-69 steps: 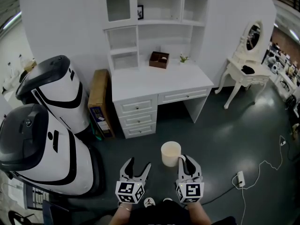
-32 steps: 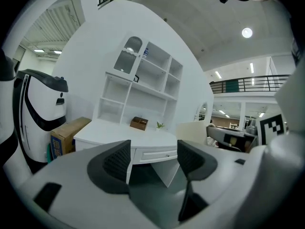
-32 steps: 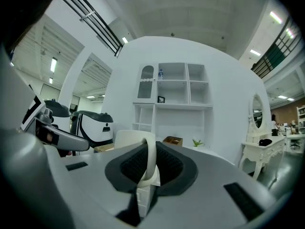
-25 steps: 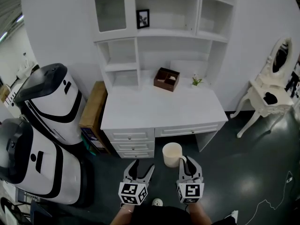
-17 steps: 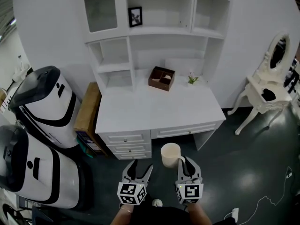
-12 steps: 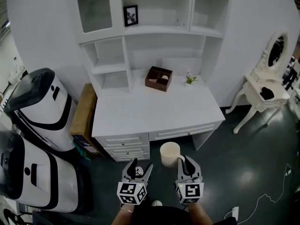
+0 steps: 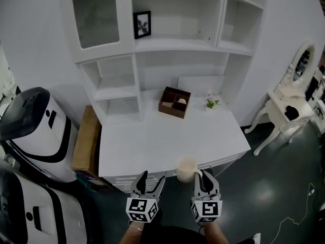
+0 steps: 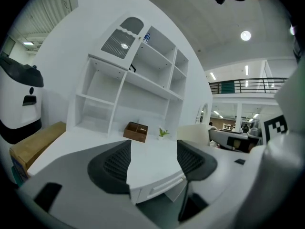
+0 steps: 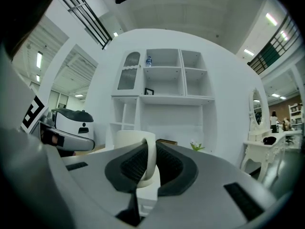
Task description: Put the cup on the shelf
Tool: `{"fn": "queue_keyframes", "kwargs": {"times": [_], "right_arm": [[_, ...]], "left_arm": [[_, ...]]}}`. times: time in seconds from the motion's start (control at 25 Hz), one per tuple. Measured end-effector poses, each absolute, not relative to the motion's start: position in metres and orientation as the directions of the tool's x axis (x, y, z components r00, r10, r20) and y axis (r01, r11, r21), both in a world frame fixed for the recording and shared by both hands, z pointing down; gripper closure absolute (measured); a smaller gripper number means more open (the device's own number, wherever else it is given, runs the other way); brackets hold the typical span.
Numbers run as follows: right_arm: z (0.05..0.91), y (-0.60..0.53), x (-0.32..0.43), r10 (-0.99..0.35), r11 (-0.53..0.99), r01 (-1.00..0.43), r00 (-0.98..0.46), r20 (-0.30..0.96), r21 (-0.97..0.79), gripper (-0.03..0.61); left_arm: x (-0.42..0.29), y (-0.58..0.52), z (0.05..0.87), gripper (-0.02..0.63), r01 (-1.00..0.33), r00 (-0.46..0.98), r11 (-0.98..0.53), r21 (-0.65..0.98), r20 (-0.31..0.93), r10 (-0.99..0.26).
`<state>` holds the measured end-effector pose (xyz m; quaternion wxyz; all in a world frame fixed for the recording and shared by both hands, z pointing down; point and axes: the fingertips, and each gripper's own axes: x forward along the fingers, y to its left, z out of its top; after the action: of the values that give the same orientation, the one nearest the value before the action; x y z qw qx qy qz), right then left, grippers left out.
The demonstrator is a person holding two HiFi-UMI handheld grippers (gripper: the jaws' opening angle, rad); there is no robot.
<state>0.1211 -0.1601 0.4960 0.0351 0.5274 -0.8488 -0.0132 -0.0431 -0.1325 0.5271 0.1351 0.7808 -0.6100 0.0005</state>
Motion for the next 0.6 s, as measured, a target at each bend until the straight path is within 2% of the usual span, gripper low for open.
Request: {"fn": "queue_keyframes", "kwargs": {"times": [0.28, 0.6], "right_arm": [[0.480, -0.238, 0.064, -0.907, 0.420, -0.906, -0.420, 0.016, 0.051, 0.531], [0.478, -0.297, 0.028, -0.930, 0.367, -0.930, -0.366, 0.015, 0.020, 0.531]], "left_arm": [[-0.101, -0.221, 0.504, 0.314, -0.949, 0.280, -0.252, 0.191, 0.139, -0.950], [-0.138, -0.290, 0.502, 0.314, -0.938, 0.328, -0.300, 0.176, 0.162, -0.931]]}}
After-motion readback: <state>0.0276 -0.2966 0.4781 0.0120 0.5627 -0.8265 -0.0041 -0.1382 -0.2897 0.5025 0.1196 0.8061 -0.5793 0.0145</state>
